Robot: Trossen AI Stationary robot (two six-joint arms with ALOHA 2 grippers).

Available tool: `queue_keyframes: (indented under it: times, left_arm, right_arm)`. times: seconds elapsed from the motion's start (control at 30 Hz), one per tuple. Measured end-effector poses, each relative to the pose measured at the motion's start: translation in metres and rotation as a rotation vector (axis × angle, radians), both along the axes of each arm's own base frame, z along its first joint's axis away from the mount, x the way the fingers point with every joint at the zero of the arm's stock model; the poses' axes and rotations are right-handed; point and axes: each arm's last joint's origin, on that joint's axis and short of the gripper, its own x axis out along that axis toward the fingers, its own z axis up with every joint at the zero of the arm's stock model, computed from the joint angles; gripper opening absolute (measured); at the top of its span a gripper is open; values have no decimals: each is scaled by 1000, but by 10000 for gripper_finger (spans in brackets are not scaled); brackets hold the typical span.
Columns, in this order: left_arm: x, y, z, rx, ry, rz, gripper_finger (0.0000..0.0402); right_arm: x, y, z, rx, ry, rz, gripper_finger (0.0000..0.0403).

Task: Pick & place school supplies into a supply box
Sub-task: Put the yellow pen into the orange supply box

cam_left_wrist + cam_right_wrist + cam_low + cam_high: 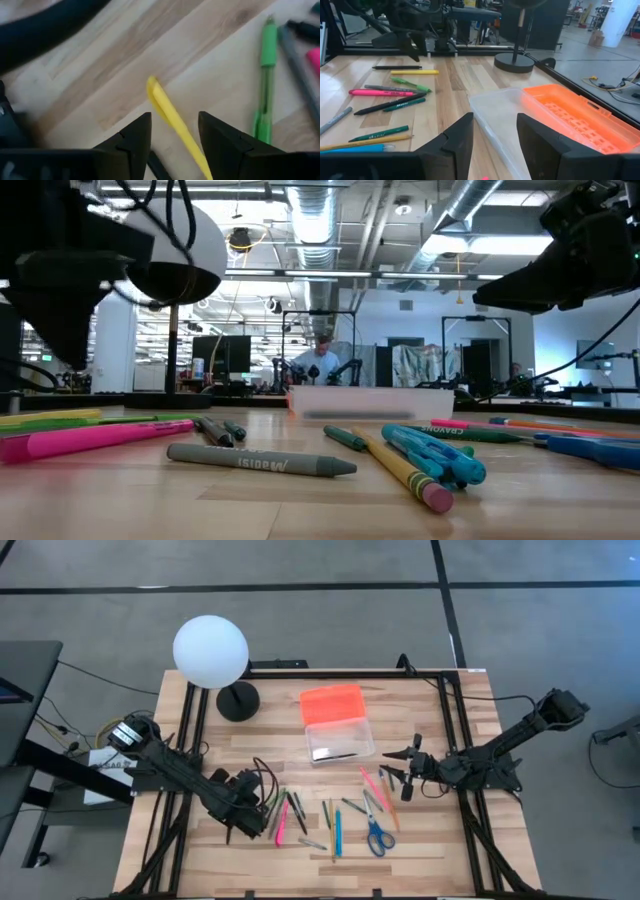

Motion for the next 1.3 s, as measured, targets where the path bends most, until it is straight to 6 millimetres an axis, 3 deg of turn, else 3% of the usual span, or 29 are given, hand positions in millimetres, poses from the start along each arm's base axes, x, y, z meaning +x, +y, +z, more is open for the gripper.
queue_keyframes:
  times: [0.3,0.7,1.0,1.3]
  left_arm:
    - [-10,5,-24,-50,-2,94,183]
    - [-5,1,-27,-97,-54,74,184]
    - [-10,3,-48,-196,-117,102,184]
    - [-11,4,-51,-183,-110,47,168]
  right_arm:
    - [0,0,0,-12,6,3,141]
    - [0,0,0,-14,4,4,136]
    - [0,0,0,-13,3,4,134]
    - [0,0,0,-13,3,4,134]
